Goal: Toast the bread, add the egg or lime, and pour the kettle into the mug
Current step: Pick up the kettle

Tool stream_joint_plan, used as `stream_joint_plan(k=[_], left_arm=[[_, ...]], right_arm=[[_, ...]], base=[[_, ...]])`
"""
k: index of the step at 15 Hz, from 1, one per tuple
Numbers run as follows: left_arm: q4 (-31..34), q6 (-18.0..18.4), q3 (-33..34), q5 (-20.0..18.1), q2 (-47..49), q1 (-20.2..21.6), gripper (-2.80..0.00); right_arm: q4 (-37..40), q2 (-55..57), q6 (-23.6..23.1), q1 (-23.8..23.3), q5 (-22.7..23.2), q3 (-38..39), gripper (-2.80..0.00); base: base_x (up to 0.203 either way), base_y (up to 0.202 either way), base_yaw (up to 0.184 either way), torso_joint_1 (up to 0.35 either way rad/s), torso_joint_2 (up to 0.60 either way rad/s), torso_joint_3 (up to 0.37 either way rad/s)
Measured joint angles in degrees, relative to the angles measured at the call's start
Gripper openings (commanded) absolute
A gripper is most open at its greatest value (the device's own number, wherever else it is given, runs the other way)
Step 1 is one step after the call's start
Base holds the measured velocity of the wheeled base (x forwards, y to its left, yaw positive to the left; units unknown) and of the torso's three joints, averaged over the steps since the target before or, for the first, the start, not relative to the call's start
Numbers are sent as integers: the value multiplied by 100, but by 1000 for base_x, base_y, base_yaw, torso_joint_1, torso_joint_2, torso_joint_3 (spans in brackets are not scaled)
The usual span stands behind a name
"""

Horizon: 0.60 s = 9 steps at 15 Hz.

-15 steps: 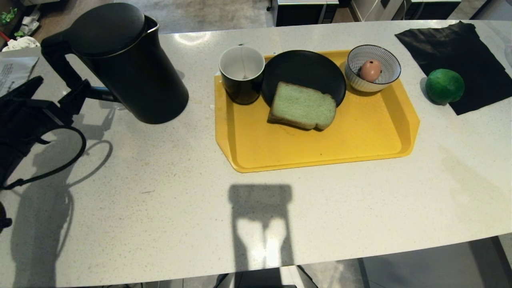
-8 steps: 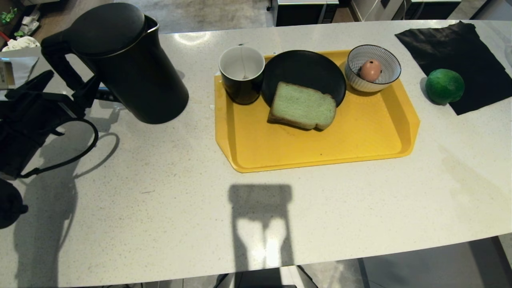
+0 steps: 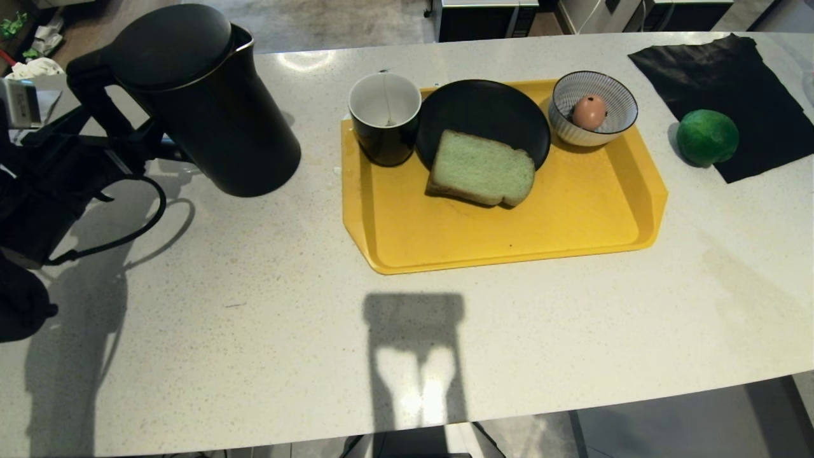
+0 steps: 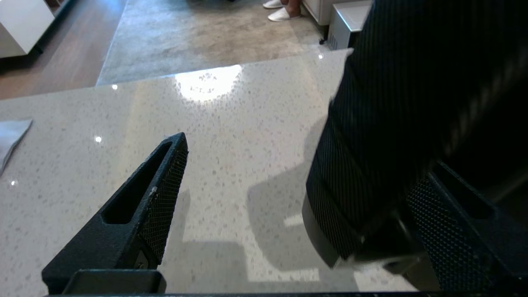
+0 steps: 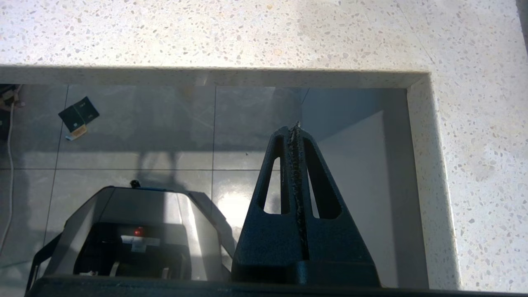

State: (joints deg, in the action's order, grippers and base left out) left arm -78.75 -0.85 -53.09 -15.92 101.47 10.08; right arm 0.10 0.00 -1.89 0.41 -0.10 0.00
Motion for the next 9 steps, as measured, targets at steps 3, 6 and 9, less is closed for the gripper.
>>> stream_joint_plan(k=[3, 6, 9], left_arm=[[69, 0, -189, 19, 61, -153, 0], [250, -10, -318, 20, 120, -197, 0], [301, 68, -422, 140, 137, -203, 0]], right_arm=[[0, 0, 0, 0, 2, 0, -280], [-2, 0, -1, 0, 0, 0, -280], [0, 0, -1, 0, 0, 0, -280]], base=[[0, 0, 0, 0, 0, 0], [0, 0, 0, 0, 0, 0], [0, 0, 0, 0, 0, 0]])
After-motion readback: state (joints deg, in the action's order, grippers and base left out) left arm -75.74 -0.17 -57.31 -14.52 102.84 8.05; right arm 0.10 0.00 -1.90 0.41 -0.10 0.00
